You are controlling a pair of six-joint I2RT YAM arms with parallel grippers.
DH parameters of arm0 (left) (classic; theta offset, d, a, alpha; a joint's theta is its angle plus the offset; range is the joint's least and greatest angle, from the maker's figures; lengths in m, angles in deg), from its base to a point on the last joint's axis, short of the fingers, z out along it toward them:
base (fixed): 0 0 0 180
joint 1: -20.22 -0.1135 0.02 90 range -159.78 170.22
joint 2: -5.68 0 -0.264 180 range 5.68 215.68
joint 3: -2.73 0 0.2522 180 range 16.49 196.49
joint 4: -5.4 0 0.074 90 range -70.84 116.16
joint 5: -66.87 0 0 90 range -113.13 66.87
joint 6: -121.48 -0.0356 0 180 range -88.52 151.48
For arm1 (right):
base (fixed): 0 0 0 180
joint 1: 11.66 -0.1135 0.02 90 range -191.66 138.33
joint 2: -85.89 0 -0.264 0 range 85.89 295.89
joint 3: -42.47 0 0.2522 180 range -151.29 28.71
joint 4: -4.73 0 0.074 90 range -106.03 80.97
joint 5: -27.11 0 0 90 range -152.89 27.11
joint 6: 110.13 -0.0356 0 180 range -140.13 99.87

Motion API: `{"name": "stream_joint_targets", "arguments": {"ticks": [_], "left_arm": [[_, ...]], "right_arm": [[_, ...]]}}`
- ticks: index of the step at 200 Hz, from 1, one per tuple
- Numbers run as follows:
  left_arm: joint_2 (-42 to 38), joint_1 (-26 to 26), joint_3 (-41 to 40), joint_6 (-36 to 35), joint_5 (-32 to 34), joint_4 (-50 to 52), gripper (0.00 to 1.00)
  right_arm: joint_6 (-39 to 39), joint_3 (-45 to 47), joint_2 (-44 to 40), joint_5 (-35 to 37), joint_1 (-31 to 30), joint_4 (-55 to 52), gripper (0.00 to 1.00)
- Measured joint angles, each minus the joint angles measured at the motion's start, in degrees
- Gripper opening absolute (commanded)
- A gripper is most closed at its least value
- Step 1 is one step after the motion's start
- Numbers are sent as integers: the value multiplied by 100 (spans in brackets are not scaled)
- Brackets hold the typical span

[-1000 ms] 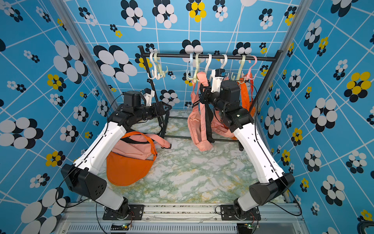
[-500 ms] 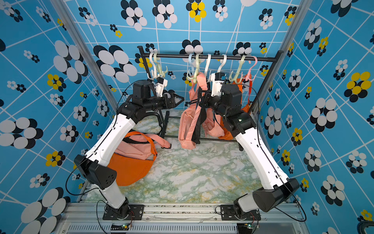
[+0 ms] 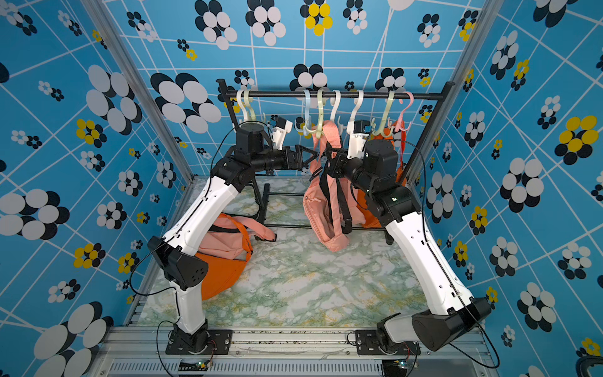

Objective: Take the bag off the hook
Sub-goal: Adjust the bag at the hook.

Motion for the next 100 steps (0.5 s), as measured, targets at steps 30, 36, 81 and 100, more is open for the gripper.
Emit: {"name": "stream_joint_targets", "arguments": {"ticks": [30,36,81,100], "left_arm": [[48,37,168,-44,-15,26,99],[48,35,203,-55,-13,26,99],[46,35,249,-136,4,31,99],[46,35,249,-153,4,33,99]], "right_arm": [[-188,0,96,-179,160,26,31],[-208,0,118,-216,195,37,35],[-348,0,306,-411,361,70,41],[-378,0,337,-468,400,68,22]]}}
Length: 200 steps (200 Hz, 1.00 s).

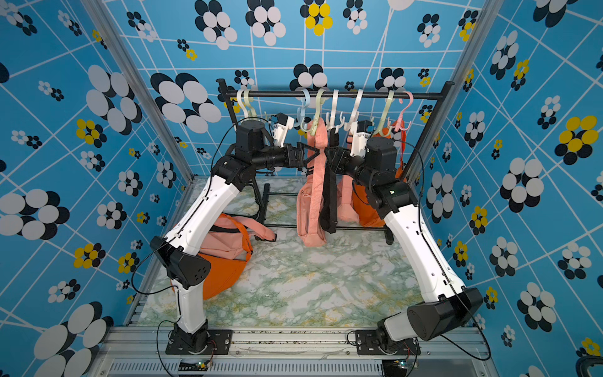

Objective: Take the bag off the hook
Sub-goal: Adjust the bag at the hook.

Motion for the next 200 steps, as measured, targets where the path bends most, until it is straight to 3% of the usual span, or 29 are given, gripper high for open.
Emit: {"name": "stream_joint_targets", "arguments": {"ticks": [68,103,117,125,166,179,193,200], "left_arm": [[44,26,0,129,-90,7,99],[424,155,31,299,-227,-225,100],[645,186,85,363,-267,-232,96],[780,192,129,422,-295,-225,89],[1078,181,280,566,-367,-142,31],[1071,175,354,555,-382,-142,20],[1005,164,372,476,-391,-98,1],[960,153,374,446,-398,-52,0]], "right_arm": [[-11,0,31,-92,50,4,19],[-35,0,74,-153,59,-2,19],[-33,0,74,-168,76,0,19],[-31,0,74,-168,76,-2,19],[-17,0,74,-155,85,-4,19],[-2,0,74,-146,94,-4,19],[-2,0,74,-144,98,-4,19],[-2,0,74,-144,98,-4,19]]}}
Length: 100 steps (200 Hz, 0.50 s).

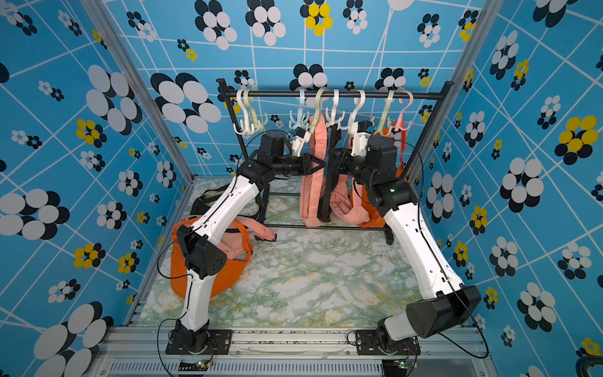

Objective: Take the bag off the hook
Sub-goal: Adjust the bag at the hook.

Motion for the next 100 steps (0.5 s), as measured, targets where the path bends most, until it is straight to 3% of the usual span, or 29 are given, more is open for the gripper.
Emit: {"name": "stream_joint_targets", "arguments": {"ticks": [29,73,87,94,100], "left_arm": [[-393,-92,-190,-74,-15,48,0],[-1685,-439,-1320,-160,76,-125,0],[-2017,-525,-1591,-243,221,-175,31],[-2140,-542,-1694,-293,286,-219,42],[-2210,-546,-1759,-319,326,-258,59]], "right_arm": [[-2,0,0,-4,0,2,19],[-2,-2,7,-9,0,2,19],[-7,-2,17,-28,0,7,19],[-11,-2,33,-39,0,13,19],[-24,-2,50,-50,0,33,19]]}}
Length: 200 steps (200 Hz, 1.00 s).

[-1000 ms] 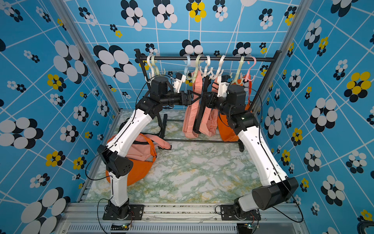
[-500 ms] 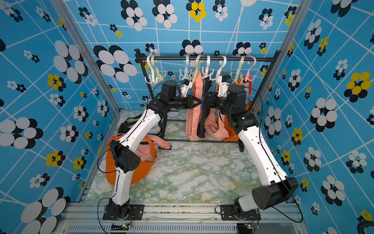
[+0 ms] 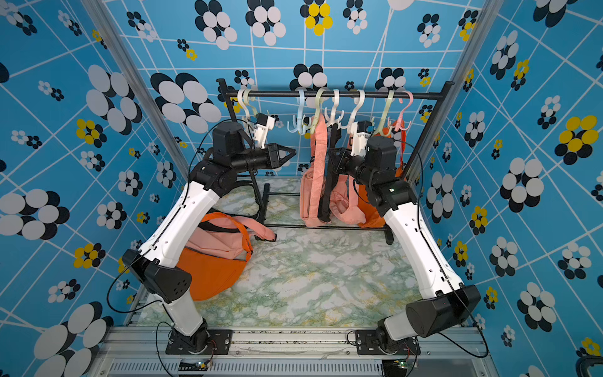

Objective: Take the bag off the hook
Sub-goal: Adjust the bag at the hook.

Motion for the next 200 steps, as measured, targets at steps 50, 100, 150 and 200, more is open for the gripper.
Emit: {"name": "stream_joint_targets", "arguments": {"ticks": [50,100,150,200], "left_arm": [[240,33,-208,59,-96,-286,99],[809,179,-321,83,-133,-522,79],[1672,356,275,160,-199,-501,79],[2028,393,848,175,-251,-282,0]], "right_arm": [[-85,0,74,-39,0,57,21],[-83,0,48,-15,0,55,21],[2,83,-72,31,4,50,21],[87,87,-111,101,4,48,21]]}}
